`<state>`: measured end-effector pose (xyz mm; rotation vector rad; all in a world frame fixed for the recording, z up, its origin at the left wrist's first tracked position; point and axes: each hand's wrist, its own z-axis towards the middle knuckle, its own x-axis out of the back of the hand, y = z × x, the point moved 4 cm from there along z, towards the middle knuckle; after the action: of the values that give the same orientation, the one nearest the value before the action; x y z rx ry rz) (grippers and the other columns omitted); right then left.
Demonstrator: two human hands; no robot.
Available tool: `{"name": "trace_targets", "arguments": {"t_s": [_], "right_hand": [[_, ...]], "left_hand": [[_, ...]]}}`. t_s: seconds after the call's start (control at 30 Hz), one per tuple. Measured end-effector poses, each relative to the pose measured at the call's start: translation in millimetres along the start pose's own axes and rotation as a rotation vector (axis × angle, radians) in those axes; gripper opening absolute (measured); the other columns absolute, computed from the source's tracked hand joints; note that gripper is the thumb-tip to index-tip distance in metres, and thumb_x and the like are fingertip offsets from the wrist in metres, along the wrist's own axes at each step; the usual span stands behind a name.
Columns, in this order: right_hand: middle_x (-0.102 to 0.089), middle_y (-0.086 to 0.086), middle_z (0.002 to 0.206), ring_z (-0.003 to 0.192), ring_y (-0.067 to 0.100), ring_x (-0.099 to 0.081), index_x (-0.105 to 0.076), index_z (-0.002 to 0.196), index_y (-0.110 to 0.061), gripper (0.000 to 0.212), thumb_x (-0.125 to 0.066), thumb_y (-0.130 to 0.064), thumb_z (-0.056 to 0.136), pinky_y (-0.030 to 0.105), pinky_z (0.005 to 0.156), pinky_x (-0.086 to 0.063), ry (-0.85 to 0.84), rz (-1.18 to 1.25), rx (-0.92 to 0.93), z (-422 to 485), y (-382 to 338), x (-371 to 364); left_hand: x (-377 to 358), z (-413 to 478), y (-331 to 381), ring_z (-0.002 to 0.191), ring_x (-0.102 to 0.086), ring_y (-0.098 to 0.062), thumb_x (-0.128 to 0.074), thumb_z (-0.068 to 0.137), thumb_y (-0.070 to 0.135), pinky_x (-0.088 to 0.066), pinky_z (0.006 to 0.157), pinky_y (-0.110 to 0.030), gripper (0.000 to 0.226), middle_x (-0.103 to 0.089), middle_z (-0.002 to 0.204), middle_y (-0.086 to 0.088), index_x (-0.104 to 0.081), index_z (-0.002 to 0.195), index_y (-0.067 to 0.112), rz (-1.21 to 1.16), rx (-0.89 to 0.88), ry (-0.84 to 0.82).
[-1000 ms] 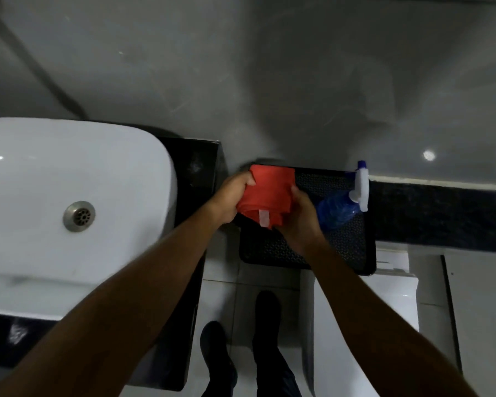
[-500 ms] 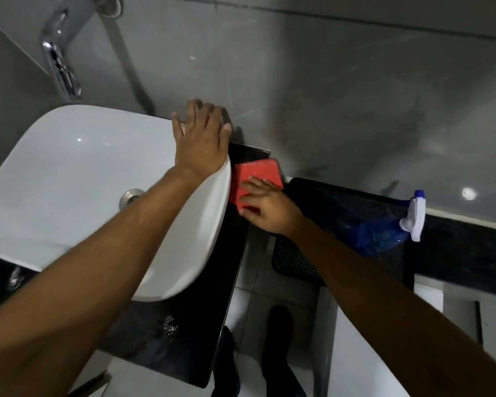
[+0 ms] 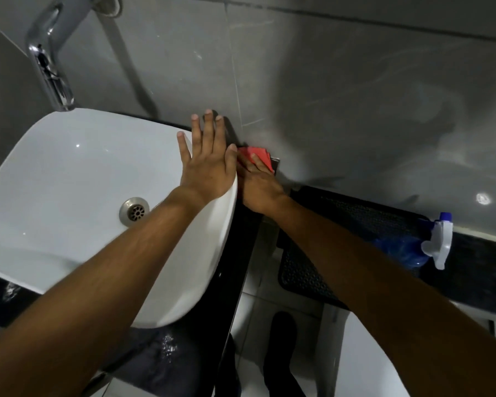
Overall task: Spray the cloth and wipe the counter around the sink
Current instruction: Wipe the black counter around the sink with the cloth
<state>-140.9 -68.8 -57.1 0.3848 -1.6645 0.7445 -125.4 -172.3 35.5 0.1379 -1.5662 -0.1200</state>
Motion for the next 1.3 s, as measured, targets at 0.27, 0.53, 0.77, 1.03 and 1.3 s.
{"name": "trace_targets", "arguments": {"t_s": [0.27, 0.53, 0.77, 1.03, 1.3], "right_hand": [[-0.019, 0.004, 0.166, 0.154, 0.025, -0.007, -0.016, 0.158, -0.021, 0.07, -0.047, -0.039, 0.099, 0.034, 0.122, 0.017, 0.076, -0.027, 0.033, 5.2, -0.5, 10.4], [-0.004, 0.014, 0.168, 0.155, 0.031, 0.003, -0.022, 0.157, -0.027, 0.057, -0.026, -0.048, 0.104, 0.049, 0.124, 0.001, 0.021, -0.156, -0.091, -41.4, 33.3, 6.0], [-0.004, 0.009, 0.168, 0.155, 0.026, 0.004, -0.022, 0.157, -0.026, 0.056, -0.028, -0.045, 0.105, 0.047, 0.124, 0.007, -0.011, -0.067, -0.04, -63.9, 10.5, -2.6], [-0.009, 0.008, 0.168, 0.155, 0.026, 0.004, -0.028, 0.155, -0.024, 0.053, -0.029, -0.041, 0.105, 0.046, 0.124, 0.009, -0.012, -0.002, -0.029, -149.7, -104.6, -41.1], [-0.037, 0.014, 0.158, 0.148, 0.035, -0.03, -0.057, 0.139, -0.019, 0.047, -0.044, -0.036, 0.098, 0.052, 0.122, -0.014, 0.158, 0.007, -0.021, -251.1, -240.7, -85.3]], "left_hand": [[1.0, -0.9, -2.4, 0.153, 0.012, -0.03, -0.011, 0.1, 0.041, 0.008, 0.121, -0.057, 0.066, 0.007, 0.166, -0.01, 0.001, 0.157, 0.012, -0.016, -0.017, -0.011], [0.8, 0.3, -2.5, 0.153, 0.012, -0.029, -0.009, 0.098, 0.044, 0.009, 0.119, -0.056, 0.068, 0.006, 0.166, -0.009, 0.001, 0.157, 0.011, -0.02, -0.013, -0.046], [7.0, -35.8, -7.1, 0.152, 0.018, -0.024, -0.012, 0.1, 0.056, 0.015, 0.117, -0.053, 0.071, 0.015, 0.166, -0.006, 0.008, 0.157, 0.018, -0.05, -0.132, -0.147], [22.0, -150.8, -38.0, 0.151, 0.022, -0.022, -0.014, 0.104, 0.048, 0.014, 0.121, -0.05, 0.061, 0.016, 0.166, -0.003, 0.007, 0.157, 0.025, -0.103, -0.2, -0.167], [24.7, -231.2, -67.7, 0.152, 0.014, -0.028, -0.013, 0.104, 0.046, 0.008, 0.12, -0.052, 0.058, 0.003, 0.167, -0.007, -0.005, 0.157, 0.024, -0.031, -0.236, -0.153]]}}
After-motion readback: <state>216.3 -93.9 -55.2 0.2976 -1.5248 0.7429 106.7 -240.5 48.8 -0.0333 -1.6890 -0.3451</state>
